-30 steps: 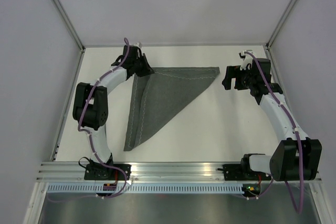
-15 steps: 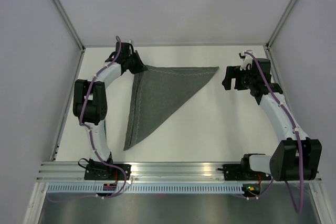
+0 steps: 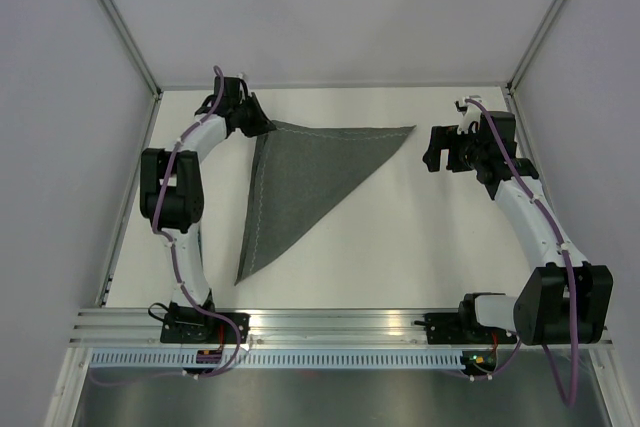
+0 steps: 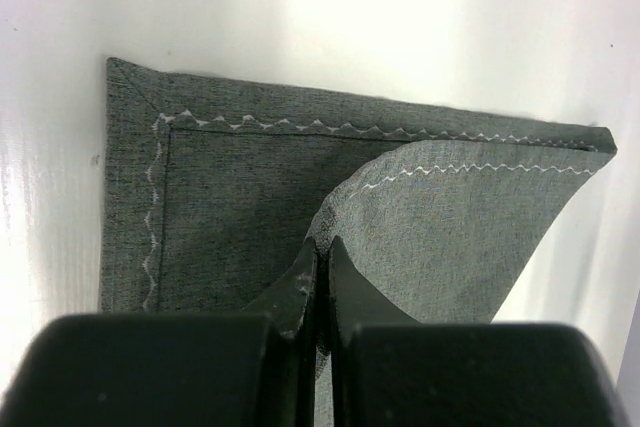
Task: Fold the napkin, place the utensils inside, and roll it up
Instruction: Fold the napkin
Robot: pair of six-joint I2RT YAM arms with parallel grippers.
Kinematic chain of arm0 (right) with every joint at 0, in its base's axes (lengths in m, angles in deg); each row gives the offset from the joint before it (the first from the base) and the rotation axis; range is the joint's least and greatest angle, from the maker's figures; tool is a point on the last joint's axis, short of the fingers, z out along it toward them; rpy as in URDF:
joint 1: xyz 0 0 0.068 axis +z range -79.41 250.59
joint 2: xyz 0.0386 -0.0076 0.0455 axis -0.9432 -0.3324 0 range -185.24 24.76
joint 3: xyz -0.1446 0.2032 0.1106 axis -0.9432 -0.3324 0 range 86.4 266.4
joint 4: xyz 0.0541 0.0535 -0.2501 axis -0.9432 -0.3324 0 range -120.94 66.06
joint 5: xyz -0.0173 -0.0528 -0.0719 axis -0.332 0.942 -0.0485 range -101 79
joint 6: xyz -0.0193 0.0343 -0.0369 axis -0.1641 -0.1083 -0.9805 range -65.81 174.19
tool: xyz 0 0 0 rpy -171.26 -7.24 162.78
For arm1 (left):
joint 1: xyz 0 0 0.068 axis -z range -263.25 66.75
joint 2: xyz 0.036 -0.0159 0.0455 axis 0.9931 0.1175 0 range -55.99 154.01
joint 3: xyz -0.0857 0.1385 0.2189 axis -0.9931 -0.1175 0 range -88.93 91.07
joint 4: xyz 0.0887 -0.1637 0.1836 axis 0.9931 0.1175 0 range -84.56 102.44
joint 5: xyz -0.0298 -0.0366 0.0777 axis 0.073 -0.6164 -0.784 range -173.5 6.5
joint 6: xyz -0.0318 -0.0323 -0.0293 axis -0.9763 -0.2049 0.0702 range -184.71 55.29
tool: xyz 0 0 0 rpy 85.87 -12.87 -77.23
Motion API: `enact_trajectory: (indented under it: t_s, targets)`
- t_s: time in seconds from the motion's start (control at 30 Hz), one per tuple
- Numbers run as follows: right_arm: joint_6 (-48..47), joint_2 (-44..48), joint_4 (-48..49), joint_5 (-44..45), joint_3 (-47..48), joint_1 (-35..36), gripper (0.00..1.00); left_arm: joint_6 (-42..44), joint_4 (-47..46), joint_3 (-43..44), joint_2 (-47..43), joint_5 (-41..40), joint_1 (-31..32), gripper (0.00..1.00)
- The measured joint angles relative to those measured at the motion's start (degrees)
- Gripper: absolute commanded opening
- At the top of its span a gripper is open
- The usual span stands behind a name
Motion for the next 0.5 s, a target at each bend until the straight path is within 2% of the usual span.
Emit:
enact_trajectory:
  t_s: [0.5]
  targets:
    - [0.0, -0.74, 0.0, 0.04, 0.0, 0.0, 0.98, 0.02, 1.42, 4.02, 2.32, 1.11, -1.64, 0.02]
